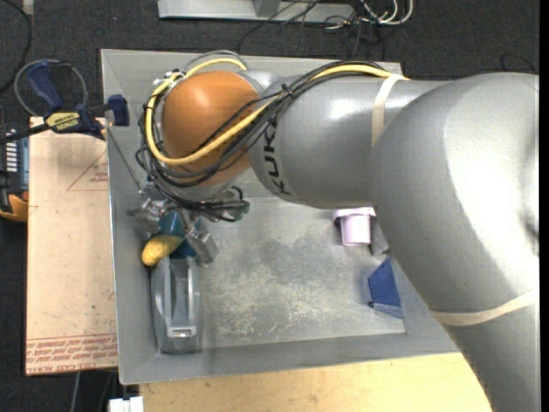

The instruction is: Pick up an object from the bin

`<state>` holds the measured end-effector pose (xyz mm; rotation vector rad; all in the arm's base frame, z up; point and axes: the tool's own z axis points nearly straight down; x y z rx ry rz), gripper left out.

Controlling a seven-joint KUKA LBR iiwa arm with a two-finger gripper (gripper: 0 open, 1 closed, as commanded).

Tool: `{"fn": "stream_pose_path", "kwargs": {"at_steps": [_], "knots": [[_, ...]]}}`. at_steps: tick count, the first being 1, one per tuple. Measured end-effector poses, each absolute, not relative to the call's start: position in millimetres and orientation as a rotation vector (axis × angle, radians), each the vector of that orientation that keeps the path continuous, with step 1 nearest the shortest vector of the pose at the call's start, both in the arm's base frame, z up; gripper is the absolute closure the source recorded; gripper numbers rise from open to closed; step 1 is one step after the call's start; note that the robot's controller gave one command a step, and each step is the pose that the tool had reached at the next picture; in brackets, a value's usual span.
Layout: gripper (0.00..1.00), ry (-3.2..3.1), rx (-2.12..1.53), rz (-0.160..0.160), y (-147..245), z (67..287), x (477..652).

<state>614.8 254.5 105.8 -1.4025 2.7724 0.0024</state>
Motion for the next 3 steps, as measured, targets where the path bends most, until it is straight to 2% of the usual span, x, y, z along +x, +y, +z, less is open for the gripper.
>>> {"fn": "stream_pose_path", "kwargs": {"at_steps": [1,2,3], "knots": [[0.00,2.527,-1.836,-0.007,248.3,72.3,641.8],[1.00,2.249,-2.154,-0.010,248.9,71.7,644.0],[1.00,2.248,-2.154,-0.009,248.9,71.7,644.0]]}}
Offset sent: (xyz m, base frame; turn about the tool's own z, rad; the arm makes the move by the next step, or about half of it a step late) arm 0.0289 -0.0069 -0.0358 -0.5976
